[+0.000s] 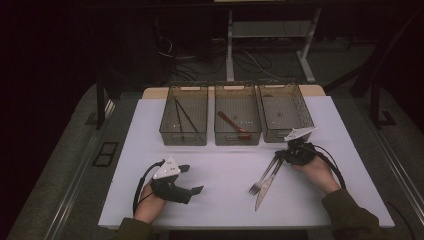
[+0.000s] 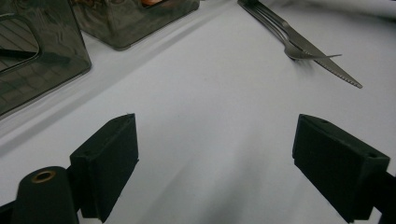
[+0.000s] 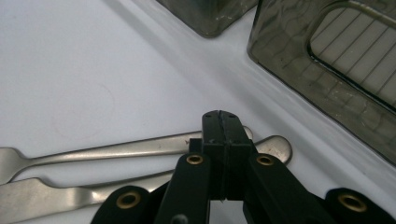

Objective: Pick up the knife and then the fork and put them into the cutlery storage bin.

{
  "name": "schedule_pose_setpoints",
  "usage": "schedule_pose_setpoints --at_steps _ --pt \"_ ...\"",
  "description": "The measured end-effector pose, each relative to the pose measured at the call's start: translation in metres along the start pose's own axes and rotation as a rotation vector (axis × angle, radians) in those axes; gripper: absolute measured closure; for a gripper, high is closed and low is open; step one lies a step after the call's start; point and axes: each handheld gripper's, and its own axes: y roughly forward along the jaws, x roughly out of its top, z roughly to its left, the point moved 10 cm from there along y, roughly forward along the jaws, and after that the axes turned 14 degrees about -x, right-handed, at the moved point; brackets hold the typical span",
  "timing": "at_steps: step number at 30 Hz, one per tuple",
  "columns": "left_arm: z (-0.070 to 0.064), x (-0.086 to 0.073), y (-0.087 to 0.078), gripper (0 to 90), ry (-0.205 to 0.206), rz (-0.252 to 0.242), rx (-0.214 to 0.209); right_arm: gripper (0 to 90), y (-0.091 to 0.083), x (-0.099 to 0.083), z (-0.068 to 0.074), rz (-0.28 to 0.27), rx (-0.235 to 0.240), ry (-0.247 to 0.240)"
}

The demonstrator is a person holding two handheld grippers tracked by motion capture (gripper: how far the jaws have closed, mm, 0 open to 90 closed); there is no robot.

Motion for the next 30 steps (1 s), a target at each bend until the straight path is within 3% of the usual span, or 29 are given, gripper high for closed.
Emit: schedule_pose_setpoints --at_steps 17,30 --pt "-0.001 0.000 0.000 13.4 0.003 0.002 -0.002 89.0 -0.002 -0.003 0.000 0.028 -0.021 -0.037" --pt "-0.001 0.000 0.000 13.3 0.005 -0.001 -0.004 89.0 -0.014 -0.018 -0.006 0.072 -0.019 -0.061"
